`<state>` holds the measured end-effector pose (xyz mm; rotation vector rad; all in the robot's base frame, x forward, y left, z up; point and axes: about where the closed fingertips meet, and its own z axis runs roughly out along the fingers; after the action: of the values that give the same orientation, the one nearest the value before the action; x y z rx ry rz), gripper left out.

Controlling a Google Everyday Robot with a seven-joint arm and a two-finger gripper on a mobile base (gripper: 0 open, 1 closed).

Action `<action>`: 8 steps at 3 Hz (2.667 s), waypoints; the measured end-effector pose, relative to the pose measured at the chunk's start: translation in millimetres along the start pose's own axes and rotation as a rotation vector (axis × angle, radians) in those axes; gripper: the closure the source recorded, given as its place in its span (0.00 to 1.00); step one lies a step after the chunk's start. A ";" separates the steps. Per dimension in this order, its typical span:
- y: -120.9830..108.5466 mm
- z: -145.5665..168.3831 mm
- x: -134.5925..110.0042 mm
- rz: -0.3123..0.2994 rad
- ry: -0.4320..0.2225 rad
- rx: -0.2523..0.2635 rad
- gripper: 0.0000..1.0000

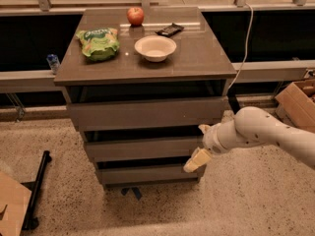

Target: Open middle drawer

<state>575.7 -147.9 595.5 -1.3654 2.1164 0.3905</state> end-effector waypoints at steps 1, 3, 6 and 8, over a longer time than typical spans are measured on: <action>-45.3 60.9 24.8 0.035 -0.070 -0.048 0.00; -54.1 84.3 18.3 0.031 -0.108 -0.044 0.00; -84.6 173.4 46.7 0.125 -0.097 -0.105 0.00; -78.0 181.9 57.7 0.174 -0.076 -0.136 0.38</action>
Offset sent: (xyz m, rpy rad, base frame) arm 0.0760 -0.0126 -0.0787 0.1206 0.0244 0.0079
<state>685.3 -126.8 422.2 -1.2217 2.1856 0.6575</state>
